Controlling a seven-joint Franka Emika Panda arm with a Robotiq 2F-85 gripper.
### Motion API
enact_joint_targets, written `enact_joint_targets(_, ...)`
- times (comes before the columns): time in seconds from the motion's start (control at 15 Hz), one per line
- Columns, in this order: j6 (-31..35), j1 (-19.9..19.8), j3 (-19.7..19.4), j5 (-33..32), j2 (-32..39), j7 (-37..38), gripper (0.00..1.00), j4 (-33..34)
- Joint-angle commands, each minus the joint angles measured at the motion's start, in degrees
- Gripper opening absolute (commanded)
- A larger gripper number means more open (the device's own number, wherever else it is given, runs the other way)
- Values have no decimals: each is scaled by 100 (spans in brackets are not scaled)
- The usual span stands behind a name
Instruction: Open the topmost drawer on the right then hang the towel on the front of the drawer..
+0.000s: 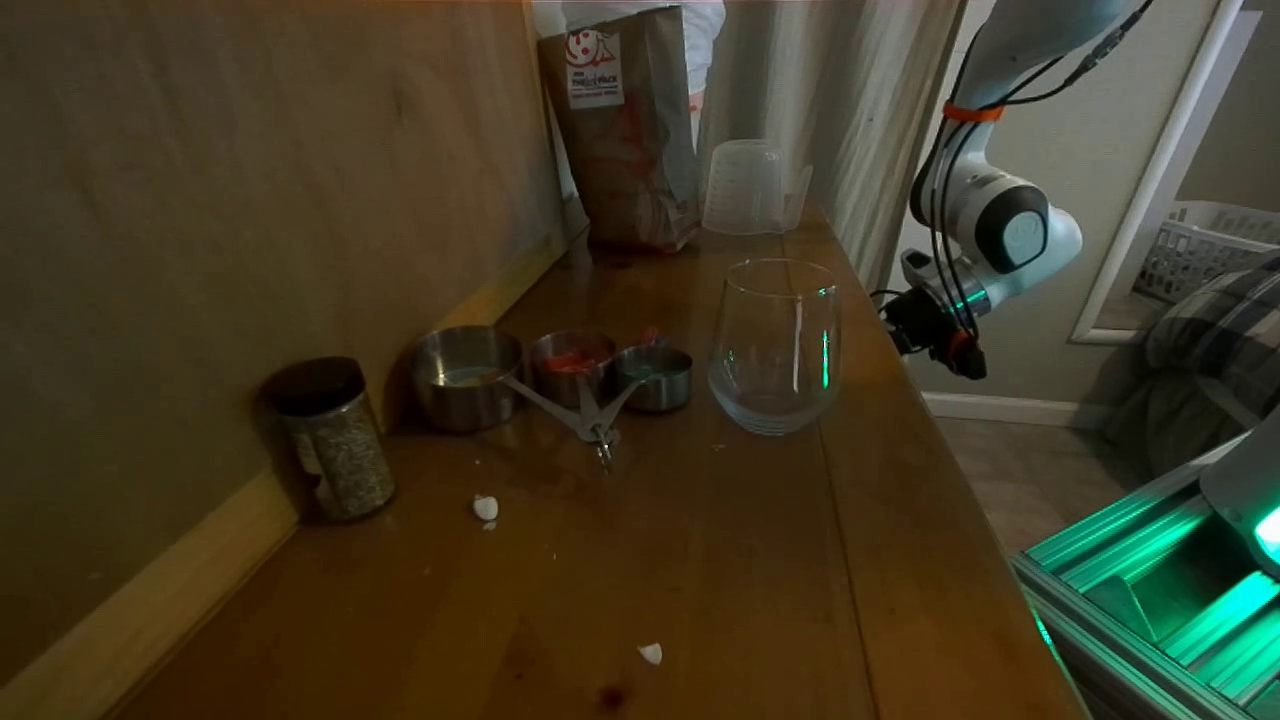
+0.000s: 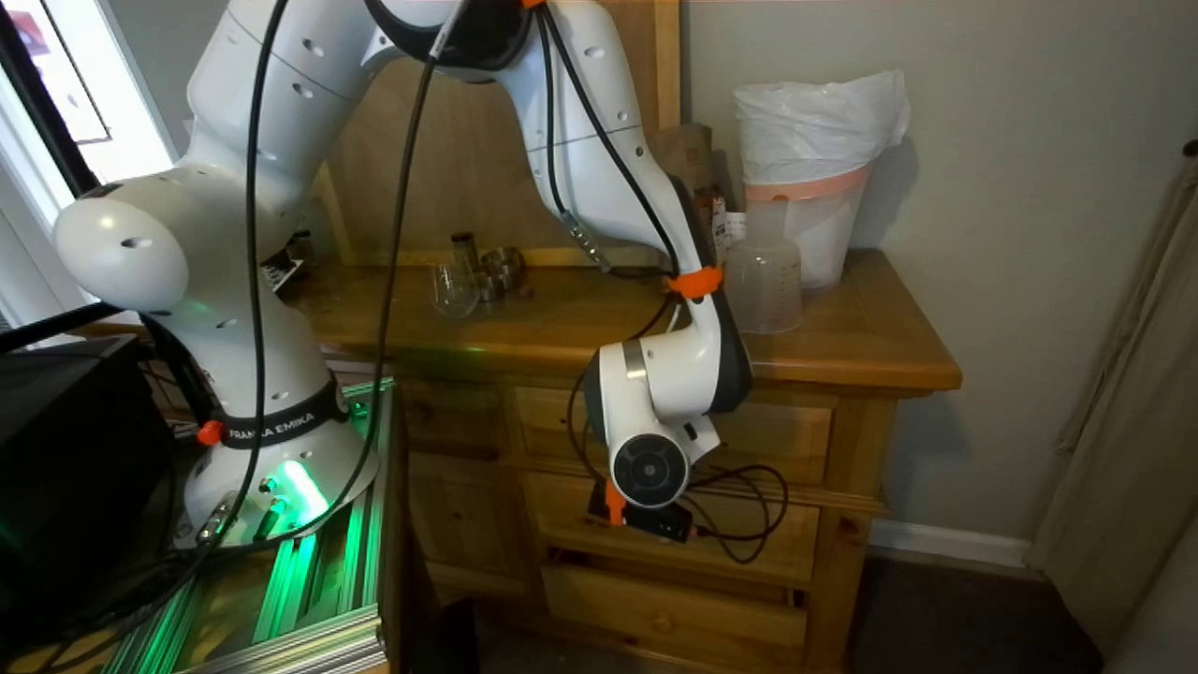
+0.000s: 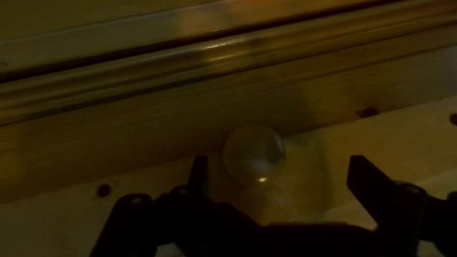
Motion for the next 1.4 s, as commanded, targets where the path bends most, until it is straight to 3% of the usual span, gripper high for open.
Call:
enact_joint_targets(0.0,-198,49,-45,275,327,-181,100,301)
enact_joint_targets(1.0,-636,104,-38,406,693,-159,100,647)
enact_joint_targets(1.07,-677,103,-42,408,696,-159,75,648)
enact_joint_targets(1.13,-713,106,-47,409,702,-158,72,649)
enact_joint_targets(1.33,-723,107,-70,427,714,-163,51,654)
